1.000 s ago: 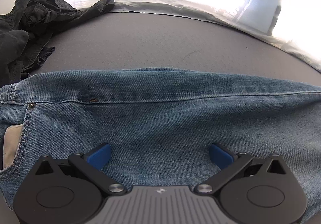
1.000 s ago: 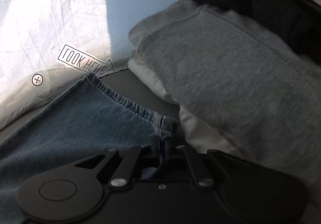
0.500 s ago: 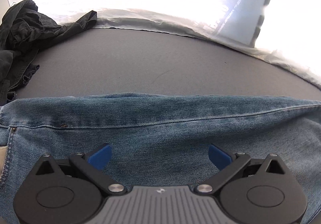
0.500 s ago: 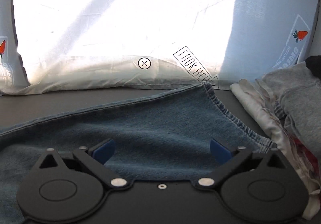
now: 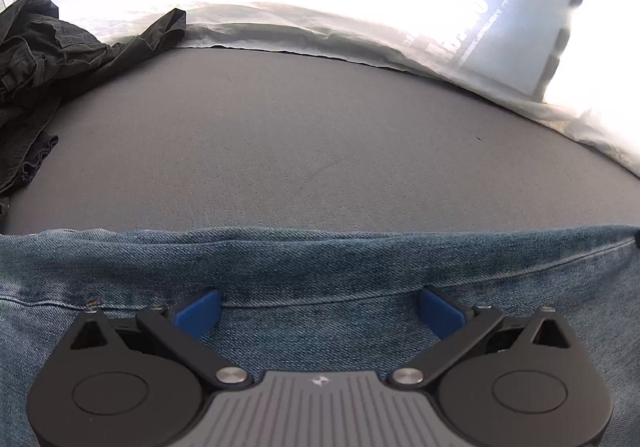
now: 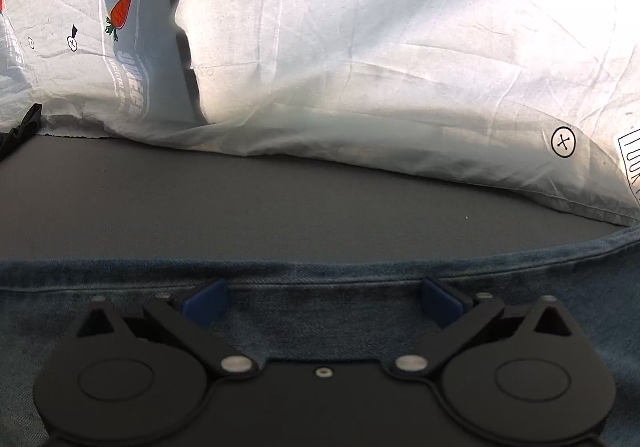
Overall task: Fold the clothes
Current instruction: 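Withdraw both open tools from the laid-out jeans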
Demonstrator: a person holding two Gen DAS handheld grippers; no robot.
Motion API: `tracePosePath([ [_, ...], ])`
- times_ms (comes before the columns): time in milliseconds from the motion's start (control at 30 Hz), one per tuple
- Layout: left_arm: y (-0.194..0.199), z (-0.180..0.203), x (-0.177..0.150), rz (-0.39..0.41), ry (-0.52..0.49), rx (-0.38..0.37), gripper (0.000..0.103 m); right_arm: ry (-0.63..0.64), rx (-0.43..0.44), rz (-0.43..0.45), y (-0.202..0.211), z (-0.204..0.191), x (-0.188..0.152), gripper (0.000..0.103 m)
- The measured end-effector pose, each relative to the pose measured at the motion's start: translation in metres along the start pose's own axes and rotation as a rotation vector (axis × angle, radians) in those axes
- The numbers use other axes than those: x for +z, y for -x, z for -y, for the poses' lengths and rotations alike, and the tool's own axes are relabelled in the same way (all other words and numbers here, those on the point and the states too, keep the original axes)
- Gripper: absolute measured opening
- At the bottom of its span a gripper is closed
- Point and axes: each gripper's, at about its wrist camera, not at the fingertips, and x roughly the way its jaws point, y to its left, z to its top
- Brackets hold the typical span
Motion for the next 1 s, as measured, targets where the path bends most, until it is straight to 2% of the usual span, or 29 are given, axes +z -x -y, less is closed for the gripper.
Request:
tracePosePath([
  [133,0.001,0.000,-0.004,0.024,0.018,0.010,0.103,-0.031,-0.011,0.012,0.002,0.004,0.007,0.103],
  [267,0.005,-0.004,-0.011,0.053,0.020,-0.004,0.103,-0.073,-0.061,0.051,0.028,0.019,-0.012,0.103],
  [500,0.042,-0.037,-0.039,0.086,0.107,-0.050,0.103,-0.159,-0.193,0.020,0.089,0.077,-0.090,0.103],
  [667,0.080,-0.074,-0.069,0.115,0.091,-0.002,0.103,-0.099,-0.233,0.002,0.128,0.076,-0.124,0.103],
  [700,0.085,-0.086,-0.075,0.114,0.125,-0.002,0.103,-0.129,-0.234,0.001,0.135,0.074,-0.130,0.103],
  [867,0.113,-0.142,-0.104,0.121,0.265,-0.010,0.103,-0.484,-0.148,0.027,0.167,0.073,-0.155,0.103],
  [967,0.123,-0.162,-0.118,0.117,0.250,0.002,0.103,-0.699,-0.014,0.054,0.179,0.063,-0.166,0.103],
  [1000,0.125,-0.168,-0.122,0.110,0.241,0.010,0.103,-0.783,0.071,0.064,0.180,0.058,-0.171,0.103],
])
